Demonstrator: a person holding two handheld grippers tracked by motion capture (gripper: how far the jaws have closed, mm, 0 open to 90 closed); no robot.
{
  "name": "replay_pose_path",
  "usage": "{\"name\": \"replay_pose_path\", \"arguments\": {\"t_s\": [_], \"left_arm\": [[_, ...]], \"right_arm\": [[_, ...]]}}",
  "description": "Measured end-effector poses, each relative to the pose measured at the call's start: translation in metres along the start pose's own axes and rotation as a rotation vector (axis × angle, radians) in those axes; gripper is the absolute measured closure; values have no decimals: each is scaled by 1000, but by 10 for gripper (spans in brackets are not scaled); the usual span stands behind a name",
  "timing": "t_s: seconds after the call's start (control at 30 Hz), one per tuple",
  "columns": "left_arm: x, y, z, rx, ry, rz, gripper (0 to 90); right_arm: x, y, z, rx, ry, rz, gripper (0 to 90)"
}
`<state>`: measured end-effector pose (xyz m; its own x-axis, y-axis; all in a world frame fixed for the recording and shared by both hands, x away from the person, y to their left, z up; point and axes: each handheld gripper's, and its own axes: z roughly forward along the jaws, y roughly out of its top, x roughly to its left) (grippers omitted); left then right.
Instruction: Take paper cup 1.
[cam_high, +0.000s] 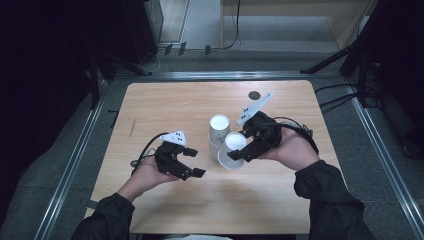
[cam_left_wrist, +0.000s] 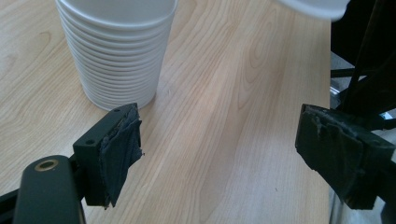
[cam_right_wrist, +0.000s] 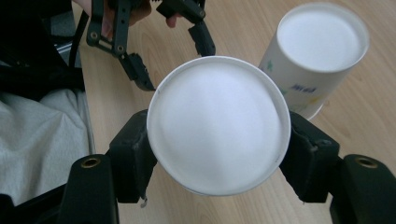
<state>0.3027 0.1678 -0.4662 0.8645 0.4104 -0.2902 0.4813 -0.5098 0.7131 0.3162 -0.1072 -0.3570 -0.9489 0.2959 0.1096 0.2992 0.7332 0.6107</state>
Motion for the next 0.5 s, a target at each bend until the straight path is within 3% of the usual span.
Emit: {"name": "replay_pose_path", "arguments": {"t_s": [0.2, 0.33, 0.5], "left_arm": [[-1, 0, 3, 10, -4, 12, 143], [-3, 0, 4, 5, -10, 21, 143], [-4, -1, 3, 14, -9, 29, 143]], "right_arm": [[5, -21, 18, -34, 1, 3, 340], [7, -41, 46, -38, 29, 12, 341], [5, -54, 62, -58, 37, 21, 341]]}}
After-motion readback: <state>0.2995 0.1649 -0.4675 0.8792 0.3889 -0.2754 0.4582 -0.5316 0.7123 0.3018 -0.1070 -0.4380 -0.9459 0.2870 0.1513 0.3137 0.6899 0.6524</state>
